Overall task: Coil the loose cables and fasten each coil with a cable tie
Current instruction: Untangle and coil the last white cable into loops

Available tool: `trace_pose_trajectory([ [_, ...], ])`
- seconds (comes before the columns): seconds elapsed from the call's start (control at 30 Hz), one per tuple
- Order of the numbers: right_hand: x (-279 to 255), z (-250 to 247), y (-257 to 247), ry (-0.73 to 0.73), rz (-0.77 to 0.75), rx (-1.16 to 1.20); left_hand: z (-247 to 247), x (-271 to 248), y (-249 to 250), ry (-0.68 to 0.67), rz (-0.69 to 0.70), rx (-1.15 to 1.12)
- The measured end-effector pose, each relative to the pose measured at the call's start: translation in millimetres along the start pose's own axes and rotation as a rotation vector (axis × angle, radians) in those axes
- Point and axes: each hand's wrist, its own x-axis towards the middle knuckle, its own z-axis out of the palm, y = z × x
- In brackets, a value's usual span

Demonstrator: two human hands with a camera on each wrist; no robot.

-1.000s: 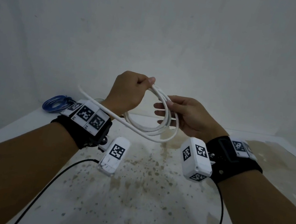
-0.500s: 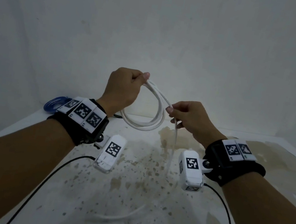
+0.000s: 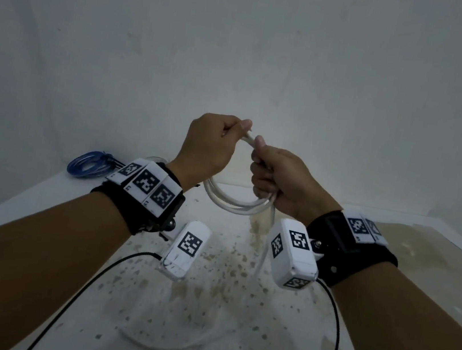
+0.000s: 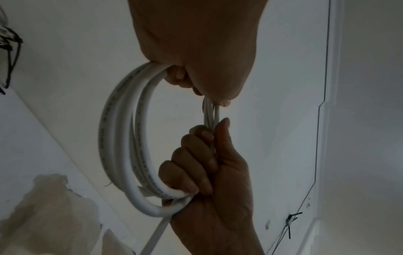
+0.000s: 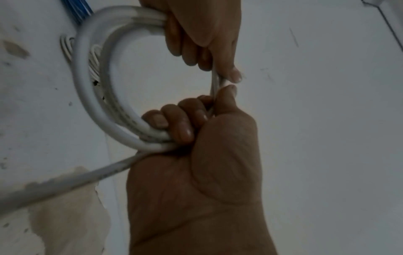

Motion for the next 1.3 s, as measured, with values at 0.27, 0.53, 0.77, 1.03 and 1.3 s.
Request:
trace_pose_trajectory([
  [0.27, 18, 4, 5, 0.540, -0.162, 0.314, -2, -14, 22, -0.058, 0.017, 0.339],
  [0.53, 23, -1, 0, 0.722, -0.243, 0.557, 25, -46, 31, -0.326, -1.005, -0.596],
  [0.77, 14, 9, 19, 0.640, -0.149, 0.549, 28, -31, 7, 0.140, -0.866, -0.787],
  [1.03, 10, 15, 26, 0.495, -0.081, 0.420, 24, -34, 3, 0.189, -0.603, -0.482],
  [1.3, 3, 19, 26, 0.444, -0.069, 0.378, 17, -25, 1, 0.108, -0.323, -0.286],
])
